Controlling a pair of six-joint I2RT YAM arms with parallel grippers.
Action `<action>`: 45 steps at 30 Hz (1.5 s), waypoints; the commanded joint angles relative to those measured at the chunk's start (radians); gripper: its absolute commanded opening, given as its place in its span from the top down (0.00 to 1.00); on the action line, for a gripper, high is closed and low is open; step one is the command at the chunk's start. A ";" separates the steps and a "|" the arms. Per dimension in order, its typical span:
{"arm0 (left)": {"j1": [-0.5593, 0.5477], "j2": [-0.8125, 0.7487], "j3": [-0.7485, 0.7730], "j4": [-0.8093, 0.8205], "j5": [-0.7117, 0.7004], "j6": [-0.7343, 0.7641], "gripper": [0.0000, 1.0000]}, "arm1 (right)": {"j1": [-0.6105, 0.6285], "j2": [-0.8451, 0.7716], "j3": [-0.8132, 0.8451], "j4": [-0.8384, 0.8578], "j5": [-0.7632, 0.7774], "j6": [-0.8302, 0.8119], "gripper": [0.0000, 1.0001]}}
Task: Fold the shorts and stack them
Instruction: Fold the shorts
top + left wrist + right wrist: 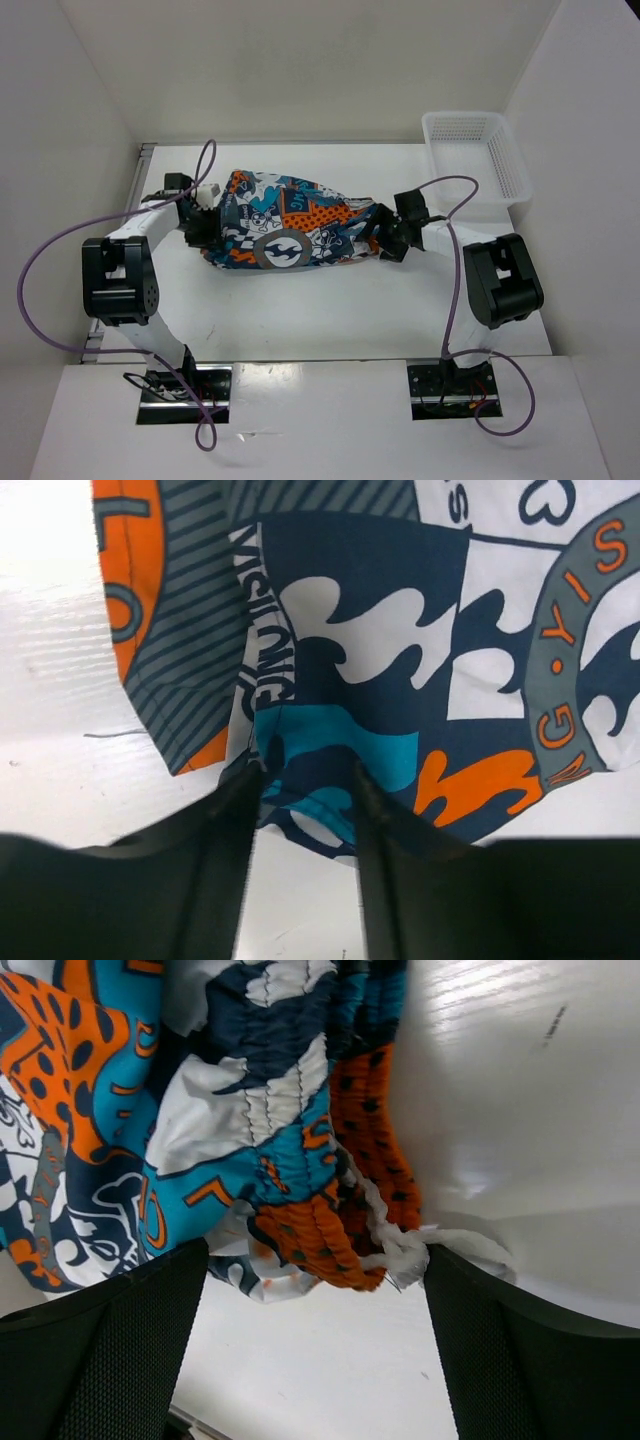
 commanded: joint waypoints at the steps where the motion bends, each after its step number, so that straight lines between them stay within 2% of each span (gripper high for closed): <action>1: 0.001 0.003 -0.029 0.003 0.069 0.005 0.54 | 0.011 0.022 0.000 0.097 -0.024 0.006 0.10; 2: 0.001 0.003 -0.051 0.003 0.069 0.005 0.62 | 0.011 0.035 0.000 0.106 -0.035 0.006 0.12; 4: 0.001 0.003 -0.060 0.003 0.055 0.005 0.70 | 0.011 0.055 0.000 0.118 -0.051 0.006 0.15; 5: 0.001 -0.006 -0.084 0.003 0.043 0.005 0.76 | 0.011 0.074 0.009 0.143 -0.079 0.006 0.22; 6: 0.001 -0.015 -0.085 0.003 0.043 0.005 0.85 | 0.011 0.074 0.009 0.143 -0.090 0.017 0.25; 7: 0.001 -0.015 -0.103 0.012 0.043 0.005 0.88 | 0.011 0.086 0.009 0.157 -0.090 0.026 0.28; 10: 0.001 -0.038 -0.138 0.012 0.021 0.005 0.94 | 0.011 0.095 0.000 0.168 -0.099 0.026 0.57; 11: 0.001 -0.050 -0.138 0.012 0.021 0.005 0.95 | 0.011 0.095 0.000 0.168 -0.087 0.026 0.78; 14: 0.010 -0.084 -0.149 0.003 0.021 0.005 1.00 | 0.011 0.095 -0.009 0.168 -0.067 0.026 1.00; 21: 0.010 -0.280 -0.158 -0.205 -0.029 0.005 0.98 | -0.044 0.025 -0.009 0.048 -0.030 -0.061 1.00; 23: 0.010 -0.343 -0.158 -0.286 -0.030 0.005 0.87 | -0.057 -0.020 -0.009 -0.044 -0.018 -0.126 1.00; 26: 0.010 -0.354 -0.108 -0.335 0.000 0.005 0.47 | -0.069 -0.047 0.002 -0.128 -0.009 -0.216 1.00; 28: 0.010 -0.328 -0.042 -0.277 0.033 0.005 0.40 | -0.078 -0.031 0.044 -0.191 0.013 -0.253 1.00; 30: 0.010 -0.281 0.018 -0.217 0.064 0.005 0.39 | -0.096 -0.003 0.066 -0.225 0.024 -0.296 1.00; 32: 0.010 -0.171 0.082 -0.111 0.096 0.005 0.39 | -0.135 0.029 0.078 -0.251 0.024 -0.325 1.00; 37: -0.013 0.135 0.380 -0.003 0.177 0.005 0.39 | -0.144 0.049 0.104 -0.251 -0.006 -0.368 1.00; 40: -0.035 0.238 0.478 0.053 0.178 0.005 0.39 | -0.144 0.049 0.104 -0.240 -0.006 -0.368 1.00; 45: -0.108 0.347 0.543 0.092 0.207 0.005 0.39 | -0.144 0.068 0.104 -0.240 -0.006 -0.368 1.00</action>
